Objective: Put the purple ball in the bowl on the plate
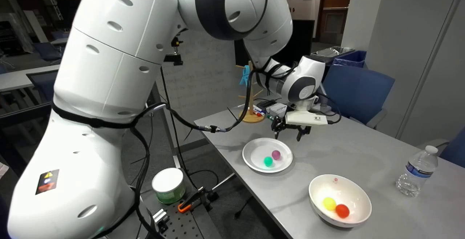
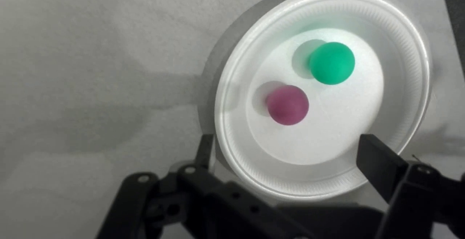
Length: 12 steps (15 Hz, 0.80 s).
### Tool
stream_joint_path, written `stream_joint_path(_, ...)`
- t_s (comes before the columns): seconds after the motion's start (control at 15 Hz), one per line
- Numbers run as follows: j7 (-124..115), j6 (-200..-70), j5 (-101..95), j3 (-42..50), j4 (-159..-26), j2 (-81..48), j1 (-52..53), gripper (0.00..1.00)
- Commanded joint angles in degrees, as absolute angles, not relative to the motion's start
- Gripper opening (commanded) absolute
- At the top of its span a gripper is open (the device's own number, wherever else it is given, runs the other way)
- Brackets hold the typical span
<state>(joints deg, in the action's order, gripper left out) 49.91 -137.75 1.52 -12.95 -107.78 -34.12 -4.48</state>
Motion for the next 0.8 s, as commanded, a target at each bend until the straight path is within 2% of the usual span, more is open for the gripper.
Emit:
stream_joint_path(0.0, 47.88, -136.32, 1.13, -11.13, -111.86, -28.46, -3.99, 1.0)
stream_joint_path(0.73, 40.37, -139.16, 2.37, -6.18, -125.04, -15.93, -4.93, 1.0)
